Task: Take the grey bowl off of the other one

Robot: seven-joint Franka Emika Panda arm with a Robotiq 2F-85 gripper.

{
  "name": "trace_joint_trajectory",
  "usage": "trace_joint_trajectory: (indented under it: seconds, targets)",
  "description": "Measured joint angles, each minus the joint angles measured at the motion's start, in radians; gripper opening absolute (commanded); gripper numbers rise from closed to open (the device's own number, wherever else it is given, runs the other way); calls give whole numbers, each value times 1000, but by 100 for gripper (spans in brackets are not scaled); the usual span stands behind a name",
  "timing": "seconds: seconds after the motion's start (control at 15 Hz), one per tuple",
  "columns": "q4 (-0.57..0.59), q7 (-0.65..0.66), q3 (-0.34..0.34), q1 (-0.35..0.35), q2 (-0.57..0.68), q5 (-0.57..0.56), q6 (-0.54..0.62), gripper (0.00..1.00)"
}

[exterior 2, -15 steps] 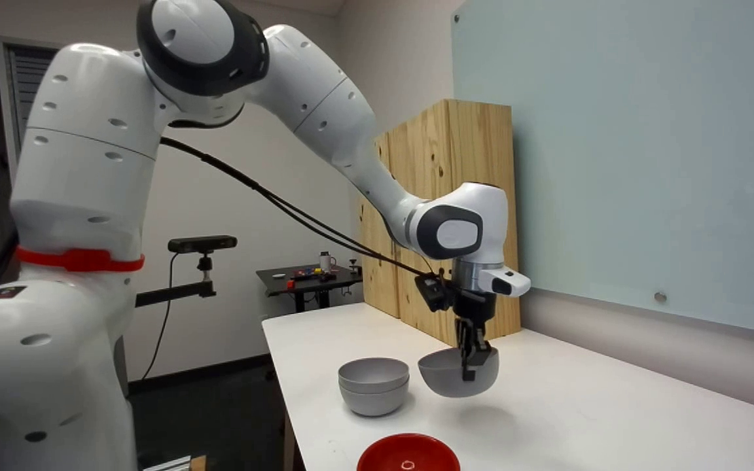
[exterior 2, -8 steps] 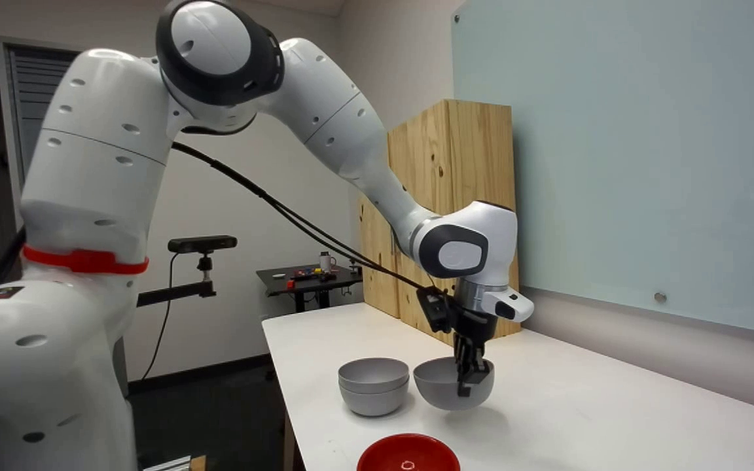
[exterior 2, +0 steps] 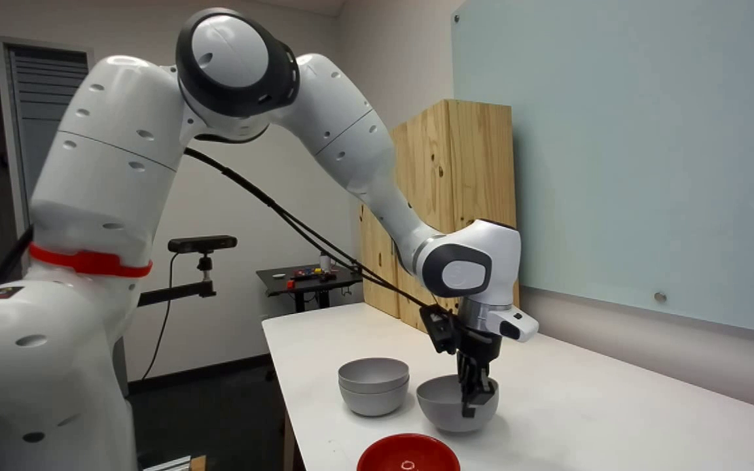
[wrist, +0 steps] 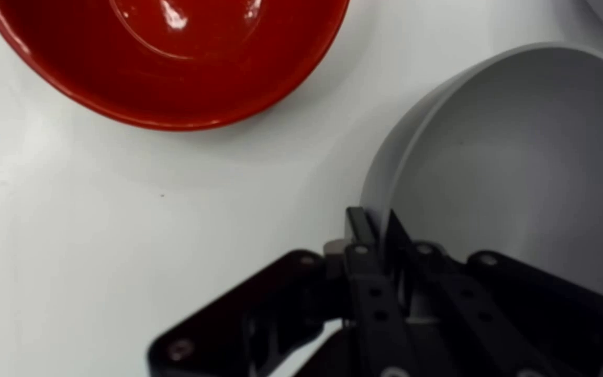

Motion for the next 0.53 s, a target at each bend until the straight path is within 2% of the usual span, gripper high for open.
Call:
trace_joint_trajectory:
  seconds: [0.27,0.33,0.4,0.53]
  targets:
    - [-2,-17,0,-4,26,1,19,2]
    - [-2,-20,0,-6,31,1,22,34]
    - [-2,-21,0,-7,35,1,22,35]
    - [-2,-22,1,-7,39,1,22,48]
